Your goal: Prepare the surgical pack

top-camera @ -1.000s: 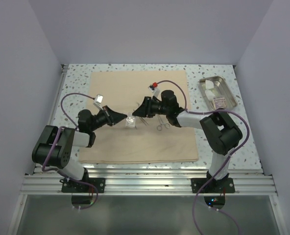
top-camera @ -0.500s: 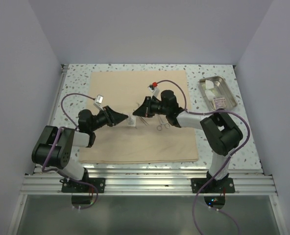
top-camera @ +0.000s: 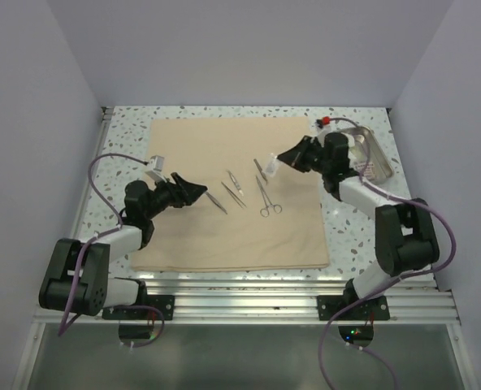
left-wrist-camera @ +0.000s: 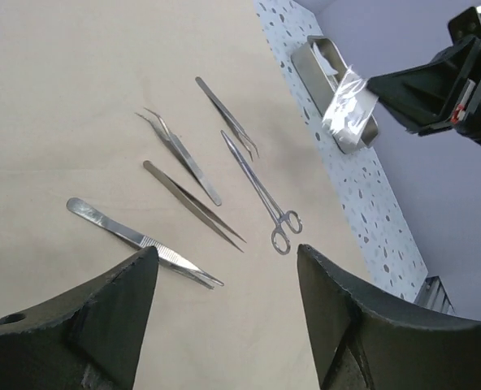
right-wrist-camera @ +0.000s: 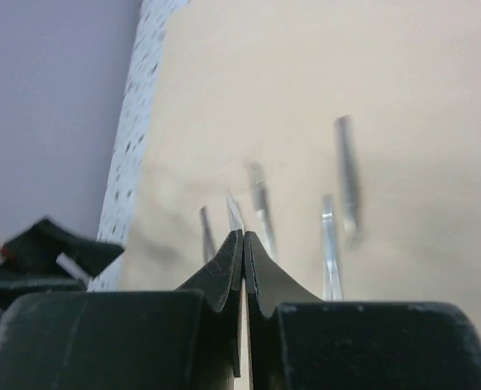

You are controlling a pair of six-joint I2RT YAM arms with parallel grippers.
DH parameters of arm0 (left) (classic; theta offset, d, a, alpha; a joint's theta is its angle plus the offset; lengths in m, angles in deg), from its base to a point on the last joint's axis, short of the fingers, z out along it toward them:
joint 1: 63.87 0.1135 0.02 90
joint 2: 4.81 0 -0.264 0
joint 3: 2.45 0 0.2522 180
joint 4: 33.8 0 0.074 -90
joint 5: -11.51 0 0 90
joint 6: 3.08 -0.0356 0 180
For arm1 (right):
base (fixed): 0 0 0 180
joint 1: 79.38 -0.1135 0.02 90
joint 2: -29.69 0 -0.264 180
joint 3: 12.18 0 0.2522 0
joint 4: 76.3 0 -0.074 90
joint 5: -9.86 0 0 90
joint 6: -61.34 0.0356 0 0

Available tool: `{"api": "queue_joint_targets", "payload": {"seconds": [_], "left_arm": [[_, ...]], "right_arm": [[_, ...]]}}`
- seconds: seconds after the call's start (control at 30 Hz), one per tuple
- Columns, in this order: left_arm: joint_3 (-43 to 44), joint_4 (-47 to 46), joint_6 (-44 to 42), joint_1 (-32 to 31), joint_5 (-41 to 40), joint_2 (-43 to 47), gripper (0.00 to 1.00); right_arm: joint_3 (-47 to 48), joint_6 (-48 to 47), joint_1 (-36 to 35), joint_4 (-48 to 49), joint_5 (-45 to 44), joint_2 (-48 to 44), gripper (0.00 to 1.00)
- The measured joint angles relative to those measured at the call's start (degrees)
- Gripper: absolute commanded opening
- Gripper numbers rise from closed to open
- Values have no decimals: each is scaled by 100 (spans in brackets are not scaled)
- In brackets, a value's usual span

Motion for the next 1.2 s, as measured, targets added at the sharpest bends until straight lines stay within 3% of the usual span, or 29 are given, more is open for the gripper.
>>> {"api": "queue_joint_targets", "payload": {"seconds": [0.2,0.33,0.63,0.93,1.1,1.2], "left_arm": [[0,361,-201,0,-286,31,73],[0,380,-240,0,-365,31,73],[-26,391,-254,0,-402,39,74],[-90,391,-337,-2,-396,120,74],[-107,393,-345,0,-400,166,74],[-107,424,-382,-2,-413,181,74]], "right_arm": [[-72,173,2275,-555,-529,-431,0],[-103,568,3099,-682,-1113,-503,0],[-72,1679,3222,-520,-2791,-321,0],[798,1980,3224,-424,-3392,890,0],[1521,2100,3187,-907,-3477,1384,63],[1453,2079,3069,-1211,-3748,1217,71]]}}
